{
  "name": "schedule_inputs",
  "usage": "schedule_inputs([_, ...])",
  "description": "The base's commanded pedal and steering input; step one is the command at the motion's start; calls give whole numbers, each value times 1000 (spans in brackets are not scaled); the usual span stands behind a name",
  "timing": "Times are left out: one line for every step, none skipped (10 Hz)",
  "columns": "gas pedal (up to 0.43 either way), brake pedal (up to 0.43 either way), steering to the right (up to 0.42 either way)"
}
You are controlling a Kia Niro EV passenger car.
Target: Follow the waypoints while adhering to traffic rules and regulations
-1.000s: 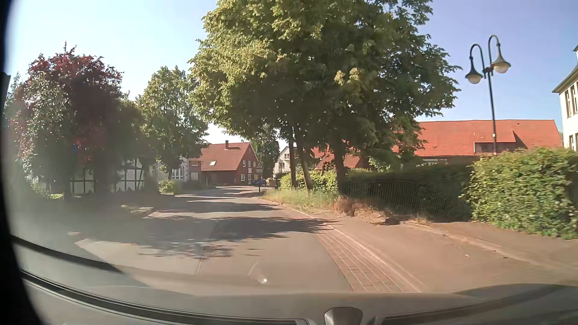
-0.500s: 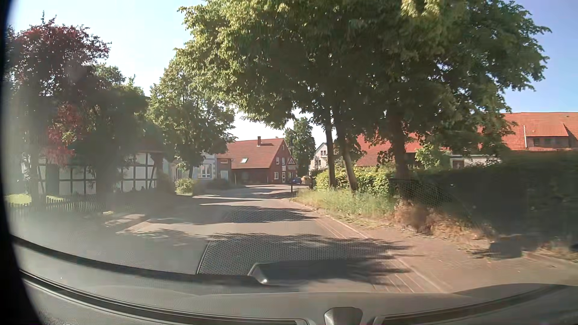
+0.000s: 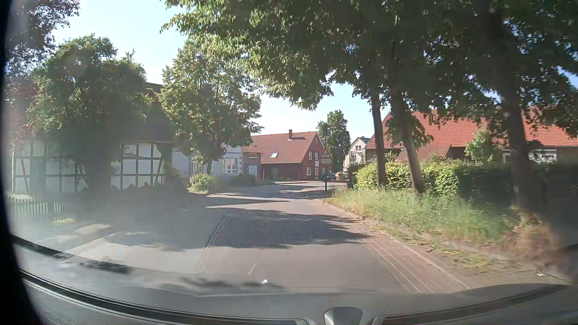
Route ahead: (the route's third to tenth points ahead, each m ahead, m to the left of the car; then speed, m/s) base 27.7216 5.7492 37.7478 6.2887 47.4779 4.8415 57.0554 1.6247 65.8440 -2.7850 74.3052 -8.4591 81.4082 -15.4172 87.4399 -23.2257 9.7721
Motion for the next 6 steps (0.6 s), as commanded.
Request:
schedule_inputs([87, 6, -73])
schedule_inputs([87, 6, -68])
schedule_inputs([79, 6, -60])
schedule_inputs([79, 6, -57])
schedule_inputs([79, 6, -56])
schedule_inputs([79, 6, -53])
